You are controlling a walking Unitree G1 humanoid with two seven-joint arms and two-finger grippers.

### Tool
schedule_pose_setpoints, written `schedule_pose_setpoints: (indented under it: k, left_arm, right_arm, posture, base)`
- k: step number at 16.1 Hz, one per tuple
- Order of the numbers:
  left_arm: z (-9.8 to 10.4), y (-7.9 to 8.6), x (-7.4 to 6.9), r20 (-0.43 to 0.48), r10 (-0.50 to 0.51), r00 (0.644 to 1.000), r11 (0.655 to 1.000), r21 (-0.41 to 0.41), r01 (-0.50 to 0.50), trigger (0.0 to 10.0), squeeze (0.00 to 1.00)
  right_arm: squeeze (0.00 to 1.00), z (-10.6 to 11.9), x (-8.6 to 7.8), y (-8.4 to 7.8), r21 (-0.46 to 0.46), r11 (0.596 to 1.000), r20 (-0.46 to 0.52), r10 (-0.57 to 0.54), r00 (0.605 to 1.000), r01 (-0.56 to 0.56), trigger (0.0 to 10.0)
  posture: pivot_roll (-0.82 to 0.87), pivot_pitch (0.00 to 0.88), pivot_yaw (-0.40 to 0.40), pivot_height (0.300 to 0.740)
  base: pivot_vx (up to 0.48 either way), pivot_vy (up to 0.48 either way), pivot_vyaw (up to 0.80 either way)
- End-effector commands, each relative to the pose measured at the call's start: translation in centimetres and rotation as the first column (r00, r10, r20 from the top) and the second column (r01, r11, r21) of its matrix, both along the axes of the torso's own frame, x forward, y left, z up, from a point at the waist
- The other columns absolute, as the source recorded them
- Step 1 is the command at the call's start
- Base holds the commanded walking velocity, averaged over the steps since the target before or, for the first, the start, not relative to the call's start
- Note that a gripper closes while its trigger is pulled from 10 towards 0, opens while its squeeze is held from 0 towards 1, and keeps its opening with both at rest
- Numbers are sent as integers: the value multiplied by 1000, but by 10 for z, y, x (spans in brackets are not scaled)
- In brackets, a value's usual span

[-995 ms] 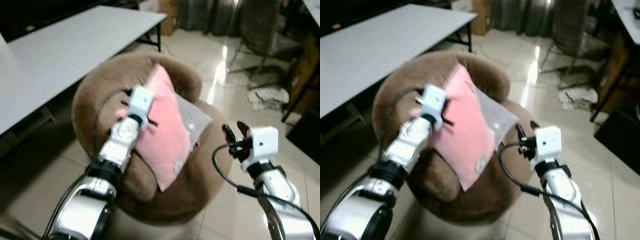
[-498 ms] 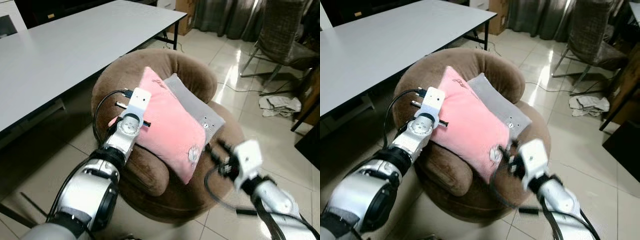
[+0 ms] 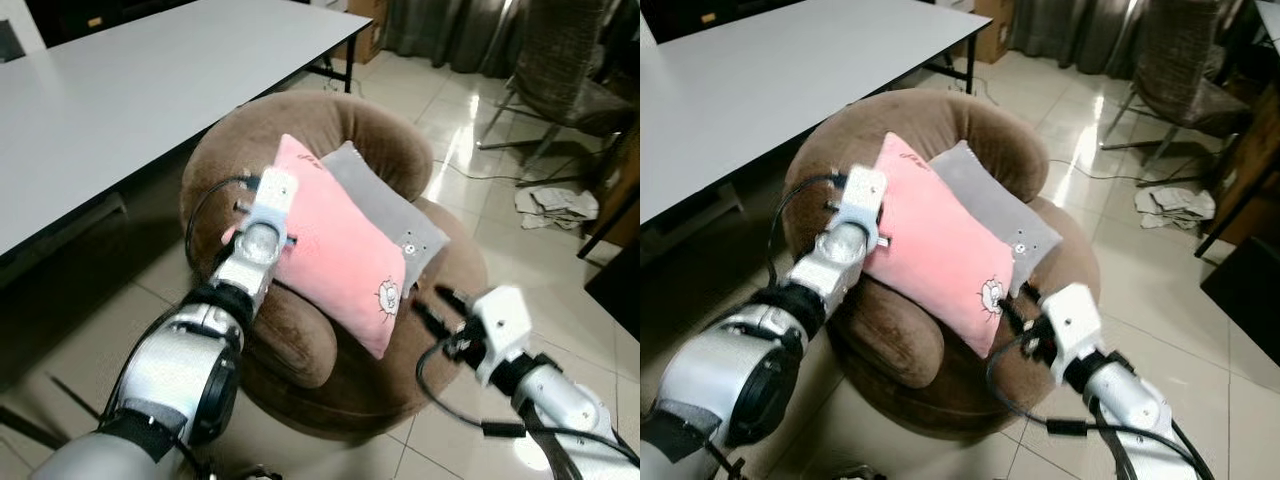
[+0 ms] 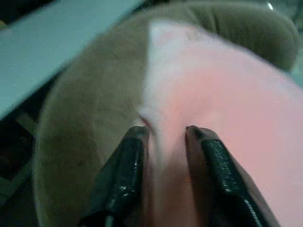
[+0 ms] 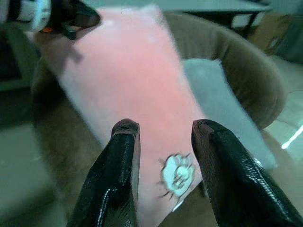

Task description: Move the pillow to the sofa from floor

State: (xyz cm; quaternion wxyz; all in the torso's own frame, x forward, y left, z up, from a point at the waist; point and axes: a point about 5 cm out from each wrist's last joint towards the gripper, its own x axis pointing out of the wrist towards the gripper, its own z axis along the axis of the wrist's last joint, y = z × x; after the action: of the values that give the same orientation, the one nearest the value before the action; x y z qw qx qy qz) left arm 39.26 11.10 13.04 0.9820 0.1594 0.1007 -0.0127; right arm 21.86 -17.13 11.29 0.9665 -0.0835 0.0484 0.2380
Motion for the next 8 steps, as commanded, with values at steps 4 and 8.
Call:
schedule_pose_setpoints:
  k: [4,8]
  left_arm:
    - [44,26,13,232,86,969,996,-29,-81,10000,945]
    - [57,48,12,280,-39,959,984,-155,86,10000,0]
  right_arm:
    - [0,13,9,-13,-22,992,113,-117,987,120,10000]
    - [0,13,10,-10,-15,972,157,-230,961,235,10000]
  posture:
    - [-58,47,2,740]
    - [-48,41,5,740]
  base:
    - [0,0,0]
    - [0,0,200]
